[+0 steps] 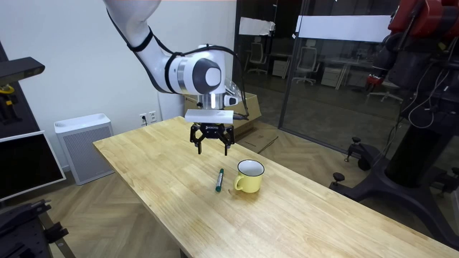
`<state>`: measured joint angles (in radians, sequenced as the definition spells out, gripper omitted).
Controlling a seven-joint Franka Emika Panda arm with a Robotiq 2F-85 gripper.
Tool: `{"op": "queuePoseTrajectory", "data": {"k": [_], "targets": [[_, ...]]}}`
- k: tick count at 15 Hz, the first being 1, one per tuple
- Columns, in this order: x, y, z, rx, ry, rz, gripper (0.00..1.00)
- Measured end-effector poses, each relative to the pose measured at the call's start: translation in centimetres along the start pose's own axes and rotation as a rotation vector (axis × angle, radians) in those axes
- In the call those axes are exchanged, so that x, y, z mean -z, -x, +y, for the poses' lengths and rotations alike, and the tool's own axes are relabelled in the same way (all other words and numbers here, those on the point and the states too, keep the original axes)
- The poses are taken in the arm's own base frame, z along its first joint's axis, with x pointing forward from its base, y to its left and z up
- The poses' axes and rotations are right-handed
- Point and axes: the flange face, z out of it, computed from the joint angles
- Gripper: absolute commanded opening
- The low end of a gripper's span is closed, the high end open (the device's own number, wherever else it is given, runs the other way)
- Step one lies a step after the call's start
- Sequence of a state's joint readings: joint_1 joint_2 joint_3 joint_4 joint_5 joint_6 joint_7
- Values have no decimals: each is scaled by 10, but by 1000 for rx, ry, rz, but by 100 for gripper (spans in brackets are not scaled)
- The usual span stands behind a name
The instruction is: Take the marker from the table and place it in the yellow cup
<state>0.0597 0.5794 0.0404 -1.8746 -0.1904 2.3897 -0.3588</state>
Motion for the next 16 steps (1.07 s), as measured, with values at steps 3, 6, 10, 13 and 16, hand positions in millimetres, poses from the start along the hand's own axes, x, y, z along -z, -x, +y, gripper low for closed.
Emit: {"op": "queuePoseTrajectory", "data": {"k": [3, 6, 10, 13, 16], "targets": [[-5, -6, -19, 8, 2, 0, 100], [-6, -6, -18, 12, 6, 6, 100], [-18, -8, -28, 72, 57, 67, 100], [-36, -5, -36, 94, 62, 91, 100], [-53, -1, -36, 94, 55, 101, 100]]}}
